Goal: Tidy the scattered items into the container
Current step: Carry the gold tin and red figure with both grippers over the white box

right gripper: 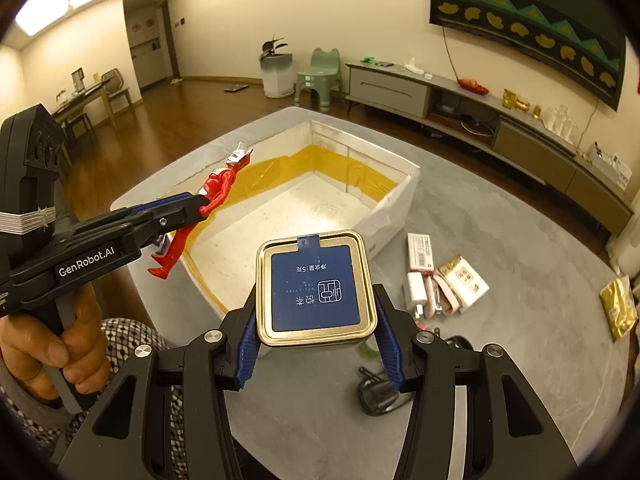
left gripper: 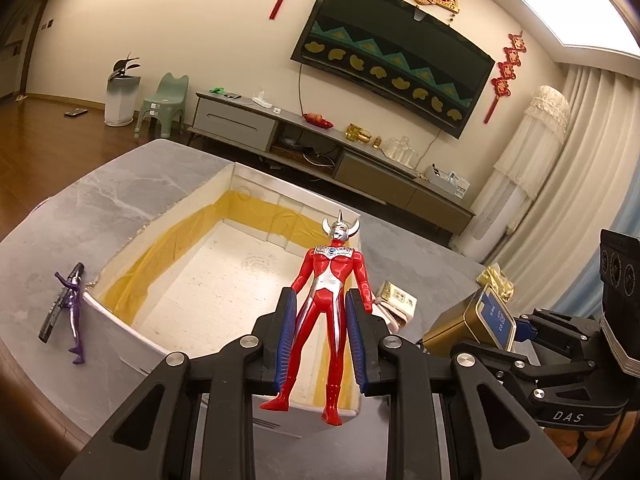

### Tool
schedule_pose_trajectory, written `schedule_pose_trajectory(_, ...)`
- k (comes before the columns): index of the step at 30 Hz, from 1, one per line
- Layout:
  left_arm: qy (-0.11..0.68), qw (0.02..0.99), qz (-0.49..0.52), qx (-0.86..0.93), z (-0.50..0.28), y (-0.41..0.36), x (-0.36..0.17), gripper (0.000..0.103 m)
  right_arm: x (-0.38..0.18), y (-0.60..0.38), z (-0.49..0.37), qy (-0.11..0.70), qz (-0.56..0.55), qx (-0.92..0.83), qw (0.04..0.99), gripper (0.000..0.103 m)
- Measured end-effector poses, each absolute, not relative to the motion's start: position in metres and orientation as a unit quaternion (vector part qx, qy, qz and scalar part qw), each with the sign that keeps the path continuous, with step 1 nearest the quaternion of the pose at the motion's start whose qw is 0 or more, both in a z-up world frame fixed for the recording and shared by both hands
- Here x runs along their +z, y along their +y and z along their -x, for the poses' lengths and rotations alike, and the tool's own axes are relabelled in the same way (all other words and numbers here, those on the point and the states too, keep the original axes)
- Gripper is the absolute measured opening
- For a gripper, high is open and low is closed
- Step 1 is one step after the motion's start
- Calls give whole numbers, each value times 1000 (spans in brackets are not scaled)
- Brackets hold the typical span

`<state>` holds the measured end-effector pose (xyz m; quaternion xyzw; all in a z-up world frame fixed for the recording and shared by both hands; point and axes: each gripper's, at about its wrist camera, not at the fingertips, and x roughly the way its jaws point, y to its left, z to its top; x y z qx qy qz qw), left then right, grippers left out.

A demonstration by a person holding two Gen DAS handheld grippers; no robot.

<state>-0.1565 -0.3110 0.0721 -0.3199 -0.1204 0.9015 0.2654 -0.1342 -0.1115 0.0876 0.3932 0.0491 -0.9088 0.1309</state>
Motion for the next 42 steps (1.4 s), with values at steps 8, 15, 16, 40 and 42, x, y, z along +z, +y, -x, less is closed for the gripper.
schedule_pose_trajectory(8, -120, 258, 312, 906, 167, -329, 78, 26, 91, -128, 149, 55, -396, -906, 142, 53)
schedule_pose_trajectory(15, -116, 255, 311, 908, 174, -339, 81, 26, 91, -142, 163, 63, -396, -904, 149, 53)
schedule_pose_trajectory(16, -115, 254, 311, 909, 175, -340, 81, 26, 91, -144, 165, 64, -396, -904, 150, 53)
schedule_pose_trajectory(40, -87, 253, 305, 914, 203, -343, 93, 26, 88, -162, 200, 69, -403, -898, 160, 54)
schedule_pose_trajectory(42, -83, 253, 303, 915, 204, -342, 94, 26, 89, -163, 204, 71, -403, -898, 160, 54)
